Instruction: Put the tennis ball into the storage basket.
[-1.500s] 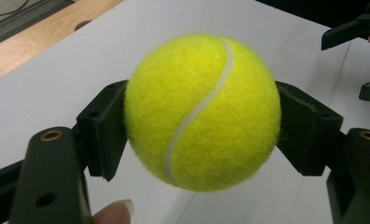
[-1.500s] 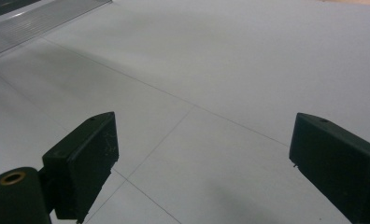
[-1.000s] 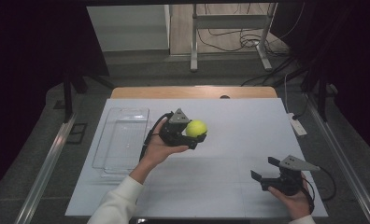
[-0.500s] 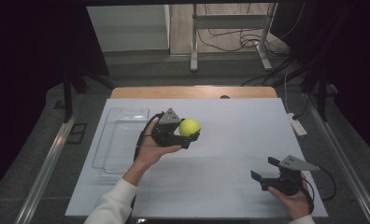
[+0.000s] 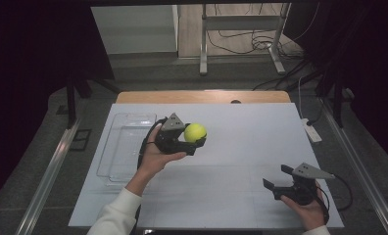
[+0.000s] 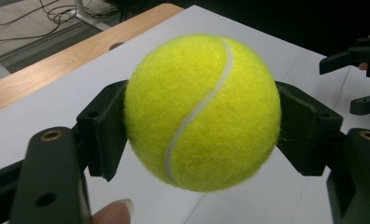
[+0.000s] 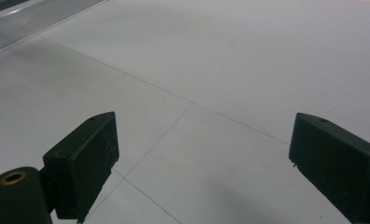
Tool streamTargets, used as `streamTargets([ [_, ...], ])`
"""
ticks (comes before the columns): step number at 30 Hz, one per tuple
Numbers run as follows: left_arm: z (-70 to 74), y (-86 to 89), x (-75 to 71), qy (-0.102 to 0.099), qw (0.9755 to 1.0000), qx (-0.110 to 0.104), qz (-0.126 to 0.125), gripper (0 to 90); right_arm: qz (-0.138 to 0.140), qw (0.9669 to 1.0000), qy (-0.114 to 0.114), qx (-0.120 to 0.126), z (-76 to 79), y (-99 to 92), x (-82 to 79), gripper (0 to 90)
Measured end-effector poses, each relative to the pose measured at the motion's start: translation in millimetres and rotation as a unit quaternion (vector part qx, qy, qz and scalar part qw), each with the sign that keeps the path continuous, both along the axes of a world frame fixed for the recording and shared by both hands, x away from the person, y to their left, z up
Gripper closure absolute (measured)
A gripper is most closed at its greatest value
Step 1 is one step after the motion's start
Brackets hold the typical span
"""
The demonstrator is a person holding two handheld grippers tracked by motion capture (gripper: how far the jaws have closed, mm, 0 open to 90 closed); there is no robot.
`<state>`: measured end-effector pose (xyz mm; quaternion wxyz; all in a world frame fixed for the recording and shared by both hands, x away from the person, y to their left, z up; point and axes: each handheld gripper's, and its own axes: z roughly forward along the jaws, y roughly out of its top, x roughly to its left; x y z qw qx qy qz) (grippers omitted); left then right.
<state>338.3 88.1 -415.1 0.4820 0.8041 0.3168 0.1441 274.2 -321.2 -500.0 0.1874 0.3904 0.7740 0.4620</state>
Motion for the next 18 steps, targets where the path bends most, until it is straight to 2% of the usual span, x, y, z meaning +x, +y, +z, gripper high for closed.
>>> streamTargets([
  [18,-1.6,20.4,-5.6,-0.007,0.9999,-0.005,0.012,26.9,-0.006,1.0000,0.001,-0.004,-0.4,0.8,-0.5,8.9],
])
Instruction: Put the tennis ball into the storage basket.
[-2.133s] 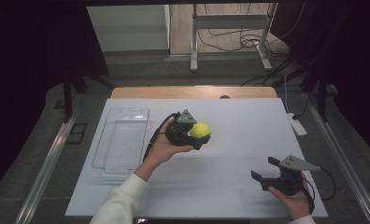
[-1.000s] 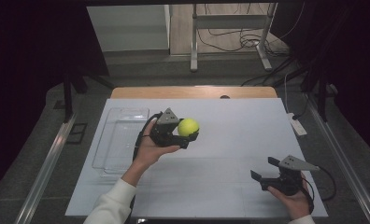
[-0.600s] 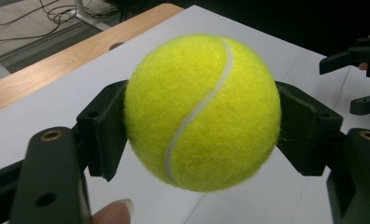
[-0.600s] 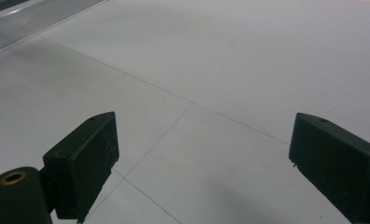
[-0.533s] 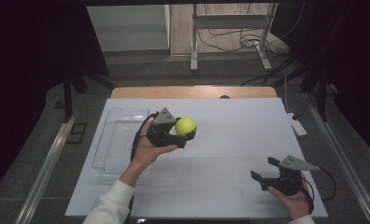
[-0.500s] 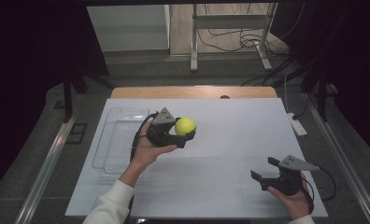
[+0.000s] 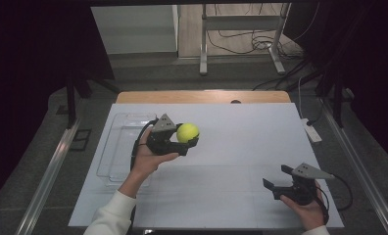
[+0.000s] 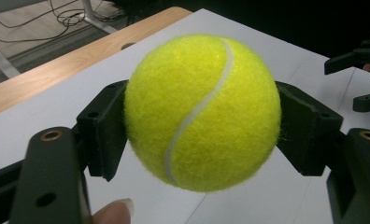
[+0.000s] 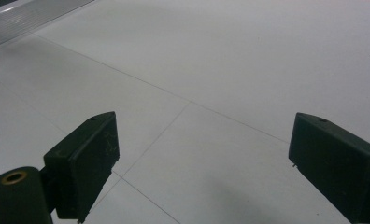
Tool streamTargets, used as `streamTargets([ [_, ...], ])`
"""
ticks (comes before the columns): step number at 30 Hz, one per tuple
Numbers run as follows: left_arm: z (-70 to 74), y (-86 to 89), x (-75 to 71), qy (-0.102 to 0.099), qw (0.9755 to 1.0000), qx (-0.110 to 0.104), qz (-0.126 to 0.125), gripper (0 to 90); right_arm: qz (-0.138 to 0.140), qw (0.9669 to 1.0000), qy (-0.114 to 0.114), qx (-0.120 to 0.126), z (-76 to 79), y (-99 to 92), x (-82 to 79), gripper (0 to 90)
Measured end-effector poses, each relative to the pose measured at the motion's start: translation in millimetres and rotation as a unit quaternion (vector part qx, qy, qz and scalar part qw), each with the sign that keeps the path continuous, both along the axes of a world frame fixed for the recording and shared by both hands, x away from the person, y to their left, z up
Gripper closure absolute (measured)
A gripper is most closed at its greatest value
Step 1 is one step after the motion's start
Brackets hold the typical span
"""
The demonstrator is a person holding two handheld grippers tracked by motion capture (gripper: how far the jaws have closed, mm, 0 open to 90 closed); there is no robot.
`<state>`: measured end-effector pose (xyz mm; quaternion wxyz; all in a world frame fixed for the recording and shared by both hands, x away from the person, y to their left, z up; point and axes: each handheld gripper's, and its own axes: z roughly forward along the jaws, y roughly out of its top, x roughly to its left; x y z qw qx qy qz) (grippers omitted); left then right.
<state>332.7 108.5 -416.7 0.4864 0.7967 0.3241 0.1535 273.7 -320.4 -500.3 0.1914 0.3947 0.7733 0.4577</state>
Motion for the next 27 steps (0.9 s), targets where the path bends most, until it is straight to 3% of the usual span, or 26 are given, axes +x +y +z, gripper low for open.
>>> streamTargets([
  [19,4.6,21.9,-2.3,-0.009,0.9997,-0.004,0.023,26.8,-0.004,1.0000,-0.002,-0.001,0.1,-0.1,-0.5,9.2],
  [27,4.1,30.7,-2.8,-0.010,0.9992,0.004,0.039,26.8,0.000,1.0000,-0.001,0.002,-0.4,0.2,0.2,9.3],
])
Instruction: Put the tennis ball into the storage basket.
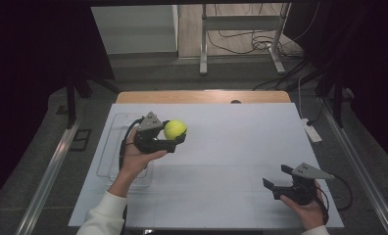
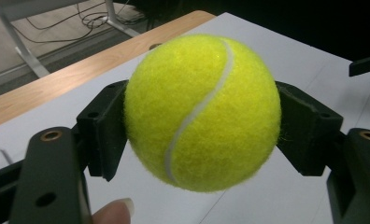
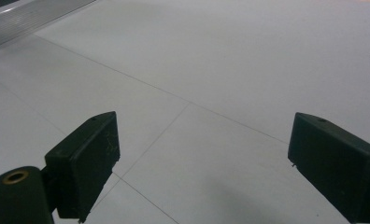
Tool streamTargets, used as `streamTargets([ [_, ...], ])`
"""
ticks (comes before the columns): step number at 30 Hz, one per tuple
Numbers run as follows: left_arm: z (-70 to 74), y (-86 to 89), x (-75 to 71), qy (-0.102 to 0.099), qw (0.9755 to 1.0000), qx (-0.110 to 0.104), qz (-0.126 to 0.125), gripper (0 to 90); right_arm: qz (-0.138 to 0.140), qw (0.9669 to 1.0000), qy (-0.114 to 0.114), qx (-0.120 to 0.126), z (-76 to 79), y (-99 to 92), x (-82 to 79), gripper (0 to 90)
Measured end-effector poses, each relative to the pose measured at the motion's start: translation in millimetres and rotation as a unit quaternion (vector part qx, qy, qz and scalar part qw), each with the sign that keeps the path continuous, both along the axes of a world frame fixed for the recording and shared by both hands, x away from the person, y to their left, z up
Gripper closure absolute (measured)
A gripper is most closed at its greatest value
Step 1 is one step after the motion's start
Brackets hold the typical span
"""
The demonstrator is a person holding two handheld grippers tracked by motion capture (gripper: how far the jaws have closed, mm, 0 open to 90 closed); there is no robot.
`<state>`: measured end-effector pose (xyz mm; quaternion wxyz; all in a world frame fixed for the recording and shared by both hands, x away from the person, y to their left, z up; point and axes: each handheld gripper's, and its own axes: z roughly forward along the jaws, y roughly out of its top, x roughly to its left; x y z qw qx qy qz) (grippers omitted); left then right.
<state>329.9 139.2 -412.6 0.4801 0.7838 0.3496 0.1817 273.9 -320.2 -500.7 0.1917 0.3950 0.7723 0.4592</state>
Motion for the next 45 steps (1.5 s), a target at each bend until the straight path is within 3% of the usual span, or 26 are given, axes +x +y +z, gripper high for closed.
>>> streamTargets([
  [22,-2.7,24.5,3.8,0.006,0.9994,-0.001,0.035,26.8,0.007,1.0000,-0.001,0.000,-0.3,1.3,1.7,9.3],
  [45,-8.4,57.2,13.0,0.013,0.9956,0.010,0.093,26.8,0.005,1.0000,0.001,-0.001,-1.3,0.6,2.4,9.3],
])
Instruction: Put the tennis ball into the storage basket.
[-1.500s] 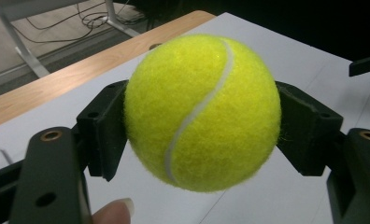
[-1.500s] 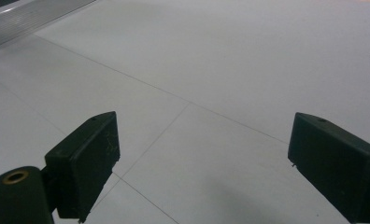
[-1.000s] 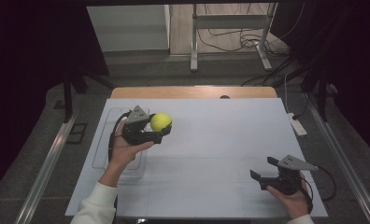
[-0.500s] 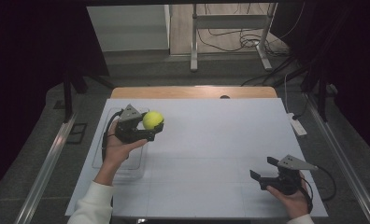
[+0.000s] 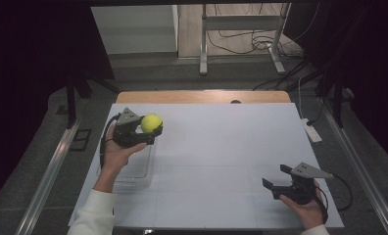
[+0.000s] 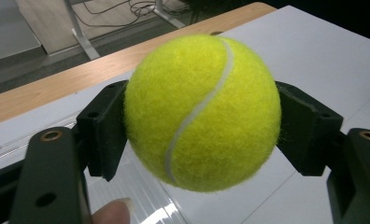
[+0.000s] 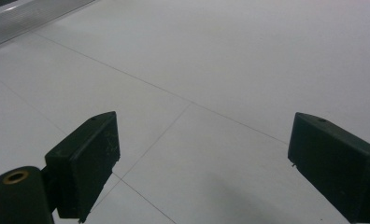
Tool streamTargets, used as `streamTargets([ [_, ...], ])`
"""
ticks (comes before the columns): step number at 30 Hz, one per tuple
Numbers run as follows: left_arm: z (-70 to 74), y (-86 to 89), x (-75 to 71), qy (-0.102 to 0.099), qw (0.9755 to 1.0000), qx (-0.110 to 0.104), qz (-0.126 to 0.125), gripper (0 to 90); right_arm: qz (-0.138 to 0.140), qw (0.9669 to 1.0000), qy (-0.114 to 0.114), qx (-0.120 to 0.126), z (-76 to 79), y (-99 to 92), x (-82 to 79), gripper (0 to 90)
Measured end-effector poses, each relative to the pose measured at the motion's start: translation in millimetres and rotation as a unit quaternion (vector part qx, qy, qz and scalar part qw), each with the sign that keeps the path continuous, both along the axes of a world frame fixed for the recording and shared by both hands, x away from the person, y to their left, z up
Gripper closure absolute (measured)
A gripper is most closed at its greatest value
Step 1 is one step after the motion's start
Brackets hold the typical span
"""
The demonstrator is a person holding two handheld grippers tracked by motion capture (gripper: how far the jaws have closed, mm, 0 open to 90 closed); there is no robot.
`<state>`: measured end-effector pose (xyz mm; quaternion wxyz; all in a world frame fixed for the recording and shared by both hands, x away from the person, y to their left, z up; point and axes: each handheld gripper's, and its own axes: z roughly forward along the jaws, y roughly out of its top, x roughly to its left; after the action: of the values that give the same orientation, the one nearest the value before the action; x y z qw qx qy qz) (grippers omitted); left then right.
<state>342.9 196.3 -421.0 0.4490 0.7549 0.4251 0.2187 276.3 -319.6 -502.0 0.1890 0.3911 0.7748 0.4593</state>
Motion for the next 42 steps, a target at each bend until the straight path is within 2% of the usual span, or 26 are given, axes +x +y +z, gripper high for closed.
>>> streamTargets([
  [30,4.4,23.3,-0.2,-0.008,0.9990,-0.001,0.045,26.8,0.002,1.0000,-0.003,0.000,1.4,0.9,-1.3,9.3],
  [42,2.8,33.5,2.2,-0.005,0.9982,-0.004,0.060,26.8,0.002,1.0000,-0.005,0.000,1.8,0.2,-1.3,9.3],
])
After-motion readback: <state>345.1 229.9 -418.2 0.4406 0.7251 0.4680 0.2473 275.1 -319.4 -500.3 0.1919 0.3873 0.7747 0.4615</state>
